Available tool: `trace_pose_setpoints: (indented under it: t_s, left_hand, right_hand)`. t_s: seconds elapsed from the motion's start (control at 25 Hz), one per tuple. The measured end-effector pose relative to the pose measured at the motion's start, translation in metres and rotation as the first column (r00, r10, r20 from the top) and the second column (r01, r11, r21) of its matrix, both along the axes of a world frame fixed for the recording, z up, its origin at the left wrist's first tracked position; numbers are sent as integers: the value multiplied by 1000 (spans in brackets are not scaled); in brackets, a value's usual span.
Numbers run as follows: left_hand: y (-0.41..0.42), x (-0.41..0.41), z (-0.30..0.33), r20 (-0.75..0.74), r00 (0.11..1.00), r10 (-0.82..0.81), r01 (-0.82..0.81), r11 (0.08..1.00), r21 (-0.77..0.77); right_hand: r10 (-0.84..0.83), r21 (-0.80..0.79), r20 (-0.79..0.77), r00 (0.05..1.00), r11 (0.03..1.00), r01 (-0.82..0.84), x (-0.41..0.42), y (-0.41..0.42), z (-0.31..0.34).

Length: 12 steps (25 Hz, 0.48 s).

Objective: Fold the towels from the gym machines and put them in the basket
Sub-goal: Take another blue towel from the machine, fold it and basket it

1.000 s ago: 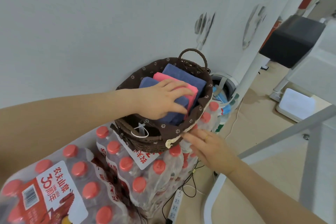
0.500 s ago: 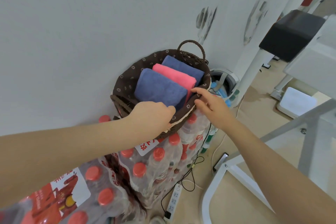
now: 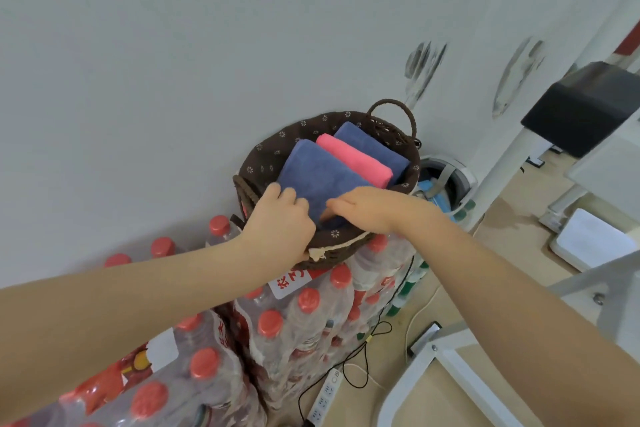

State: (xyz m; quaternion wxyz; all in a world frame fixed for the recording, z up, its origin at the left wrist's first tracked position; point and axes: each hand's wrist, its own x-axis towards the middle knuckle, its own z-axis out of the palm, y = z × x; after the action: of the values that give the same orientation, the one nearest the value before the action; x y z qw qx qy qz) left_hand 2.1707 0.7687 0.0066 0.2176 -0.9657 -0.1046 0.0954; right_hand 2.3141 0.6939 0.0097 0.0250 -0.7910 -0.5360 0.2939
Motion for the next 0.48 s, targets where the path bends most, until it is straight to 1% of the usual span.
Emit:
trace_pose_setpoints:
  t_s: [0.08,0.12,0.16,0.2,0.24,0.28,0.36,0.4,0.44,0.48]
  left_hand:
    - [-1,1,3,-39,999,5,-7,999,-51]
    - [-1,0,3,-34,999,-9,7,997,-72]
    - [2,-1,6,9,999,-48,48,996,-79]
    - [8,-5,9,85,988,-126,130,991,-43]
    - [15,-12,13,136,975,-175,177,984,2]
    - [22,-22,15,210,954,-212,209,977,37]
    - [33,-47,20,340,920,-194,197,980,24]
    - [35,-64,22,387,909,-153,160,987,12]
    - [34,-85,26,441,891,-106,117,993,3]
    - [34,-109,26,474,879,-48,65,998,-20]
  right_hand:
    - [60,-103,78,995,993,-51,-2,7,-3]
    - [91,-120,102,991,990,-79,-7,8,-3]
    - [115,-98,125,986,990,-103,-11,7,0]
    - [123,-5,156,980,992,-124,-16,6,6]
    - [114,139,186,976,980,-141,-22,4,16]
    - [78,304,198,977,943,-137,-29,5,24]
    - [16,596,112,994,799,-80,-51,7,37]
    - [30,679,109,994,727,-97,-68,10,42]
    - [74,716,147,986,680,-157,-91,15,47]
    - [132,717,198,971,656,-235,-114,20,49]
